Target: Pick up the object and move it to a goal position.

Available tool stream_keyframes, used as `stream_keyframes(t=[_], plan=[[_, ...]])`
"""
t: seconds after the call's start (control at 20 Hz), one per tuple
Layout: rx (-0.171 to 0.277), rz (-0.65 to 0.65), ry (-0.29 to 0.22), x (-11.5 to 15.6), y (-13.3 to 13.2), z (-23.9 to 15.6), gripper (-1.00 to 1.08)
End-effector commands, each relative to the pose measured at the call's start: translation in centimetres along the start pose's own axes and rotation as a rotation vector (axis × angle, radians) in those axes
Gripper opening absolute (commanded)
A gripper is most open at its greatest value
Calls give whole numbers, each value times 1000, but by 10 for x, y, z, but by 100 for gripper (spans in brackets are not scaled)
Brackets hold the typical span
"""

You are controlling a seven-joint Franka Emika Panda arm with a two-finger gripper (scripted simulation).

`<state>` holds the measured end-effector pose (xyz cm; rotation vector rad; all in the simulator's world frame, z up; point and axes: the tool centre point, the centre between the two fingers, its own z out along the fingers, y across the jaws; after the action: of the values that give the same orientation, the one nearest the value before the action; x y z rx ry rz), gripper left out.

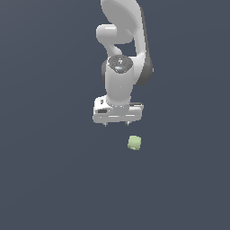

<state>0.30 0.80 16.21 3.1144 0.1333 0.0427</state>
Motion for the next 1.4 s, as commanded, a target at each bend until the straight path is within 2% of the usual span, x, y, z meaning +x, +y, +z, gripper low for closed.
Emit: stream_keyframes(t=[0.0, 0.45, 0.75, 1.35], plan=[[0, 0, 0, 0, 0, 0, 100], [-23, -28, -32, -5, -8, 12, 100], [-22, -20, -31, -4, -9, 12, 100], [-7, 112, -28, 12, -36, 30, 100]])
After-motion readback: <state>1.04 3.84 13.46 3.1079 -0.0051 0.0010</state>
